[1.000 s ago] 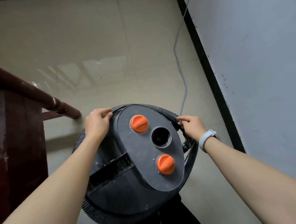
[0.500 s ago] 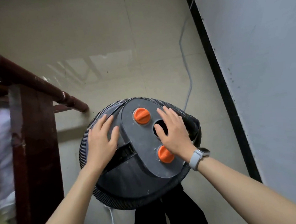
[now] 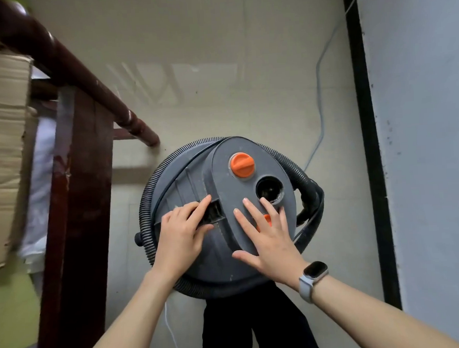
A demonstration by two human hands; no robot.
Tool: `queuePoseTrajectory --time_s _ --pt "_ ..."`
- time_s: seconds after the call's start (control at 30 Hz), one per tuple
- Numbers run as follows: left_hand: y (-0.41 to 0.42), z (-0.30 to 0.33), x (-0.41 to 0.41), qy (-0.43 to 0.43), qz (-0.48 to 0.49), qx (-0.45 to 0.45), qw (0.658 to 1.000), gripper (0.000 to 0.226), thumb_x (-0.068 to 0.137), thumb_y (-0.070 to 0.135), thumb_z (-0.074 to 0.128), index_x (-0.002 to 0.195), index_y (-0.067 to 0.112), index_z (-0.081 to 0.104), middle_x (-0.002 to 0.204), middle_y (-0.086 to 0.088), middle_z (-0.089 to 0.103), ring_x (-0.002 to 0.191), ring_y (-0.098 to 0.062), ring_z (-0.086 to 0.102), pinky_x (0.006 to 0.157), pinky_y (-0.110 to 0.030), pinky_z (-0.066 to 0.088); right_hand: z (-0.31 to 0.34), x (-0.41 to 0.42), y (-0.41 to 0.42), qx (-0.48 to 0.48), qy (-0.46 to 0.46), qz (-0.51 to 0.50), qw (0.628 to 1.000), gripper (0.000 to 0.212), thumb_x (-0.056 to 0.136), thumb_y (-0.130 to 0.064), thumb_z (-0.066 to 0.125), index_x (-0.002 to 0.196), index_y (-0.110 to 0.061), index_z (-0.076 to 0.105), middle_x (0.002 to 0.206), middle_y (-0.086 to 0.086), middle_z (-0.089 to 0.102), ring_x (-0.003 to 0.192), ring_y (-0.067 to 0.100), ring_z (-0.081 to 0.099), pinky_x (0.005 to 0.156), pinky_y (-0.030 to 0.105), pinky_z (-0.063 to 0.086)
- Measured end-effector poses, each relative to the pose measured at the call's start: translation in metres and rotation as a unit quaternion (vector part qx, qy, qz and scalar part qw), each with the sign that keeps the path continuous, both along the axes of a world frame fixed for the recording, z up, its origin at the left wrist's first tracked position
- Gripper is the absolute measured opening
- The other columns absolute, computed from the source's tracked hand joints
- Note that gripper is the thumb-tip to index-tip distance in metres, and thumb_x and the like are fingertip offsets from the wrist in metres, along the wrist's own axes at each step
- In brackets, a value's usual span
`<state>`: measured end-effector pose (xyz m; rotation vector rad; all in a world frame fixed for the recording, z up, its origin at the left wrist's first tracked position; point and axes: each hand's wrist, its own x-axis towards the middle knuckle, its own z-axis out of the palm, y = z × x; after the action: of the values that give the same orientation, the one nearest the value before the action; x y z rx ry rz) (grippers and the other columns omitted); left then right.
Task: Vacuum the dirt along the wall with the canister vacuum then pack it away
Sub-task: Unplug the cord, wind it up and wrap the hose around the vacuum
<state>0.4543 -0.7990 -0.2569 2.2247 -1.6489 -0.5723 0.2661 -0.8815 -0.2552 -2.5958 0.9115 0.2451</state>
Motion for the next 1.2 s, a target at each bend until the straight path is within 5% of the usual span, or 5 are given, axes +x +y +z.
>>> queuePoseTrajectory --time_s 0.2,0.47,0.7,0.9,1.2 --pt "-0.021 0.002 -0.007 0.018 0.064 -0.003 0.998 0.057 0.077 0.014 0.076 0.13 0.01 0.056 0.107 -0.008 0.065 0.094 -0.032 0.063 0.082 -0.047 0.047 -0.002 0.004 -0.039 -0.004 -0.012 0.045 0.999 0.075 0.07 -0.048 0.076 0.135 -0.018 0.053 0.143 0.01 0.046 0.128 0.043 0.042 0.088 0.071 0.039" --pt "-0.089 -0.002 -0.004 0.056 0.187 0.0 0.981 0.055 0.088 0.028 0.063 0.14 0.021 0.044 0.123 -0.005 0.059 0.114 -0.026 0.053 0.094 -0.044 0.042 -0.008 0.031 -0.139 0.012 0.061 0.134 0.989 0.071 0.093 -0.055 0.037 0.15 -0.036 -0.001 0.158 -0.01 -0.011 0.144 0.029 -0.015 0.11 0.066 0.005" --pt "-0.165 -0.009 0.02 0.109 0.275 0.003 0.955 0.059 0.091 0.035 0.057 0.145 0.025 0.034 0.13 -0.008 0.047 0.122 -0.027 0.04 0.101 -0.042 0.035 -0.006 0.084 -0.224 -0.018 0.076 0.126 0.989 0.063 0.099 -0.035 0.039 0.147 -0.044 0.0 0.159 -0.009 -0.005 0.143 0.032 -0.019 0.106 0.07 0.005" --pt "-0.215 -0.008 0.085 -0.049 0.205 0.04 0.977 0.084 0.081 0.059 0.056 0.149 0.033 0.016 0.157 -0.002 0.009 0.143 -0.024 0.003 0.111 -0.05 0.014 -0.007 0.146 -0.299 -0.045 0.101 0.124 0.986 0.082 0.094 -0.009 0.045 0.145 -0.05 -0.005 0.158 -0.014 -0.006 0.143 0.028 -0.022 0.108 0.067 0.006" --pt "-0.299 -0.023 0.196 -0.078 0.144 0.15 0.975 0.101 0.063 0.086 0.01 0.147 0.036 -0.014 0.155 0.001 -0.027 0.14 -0.03 -0.028 0.113 -0.053 -0.007 -0.01 0.256 -0.404 -0.062 0.069 0.148 0.985 0.091 0.088 0.008 0.038 0.145 -0.05 -0.003 0.157 -0.02 -0.005 0.146 0.021 -0.013 0.113 0.057 0.013"
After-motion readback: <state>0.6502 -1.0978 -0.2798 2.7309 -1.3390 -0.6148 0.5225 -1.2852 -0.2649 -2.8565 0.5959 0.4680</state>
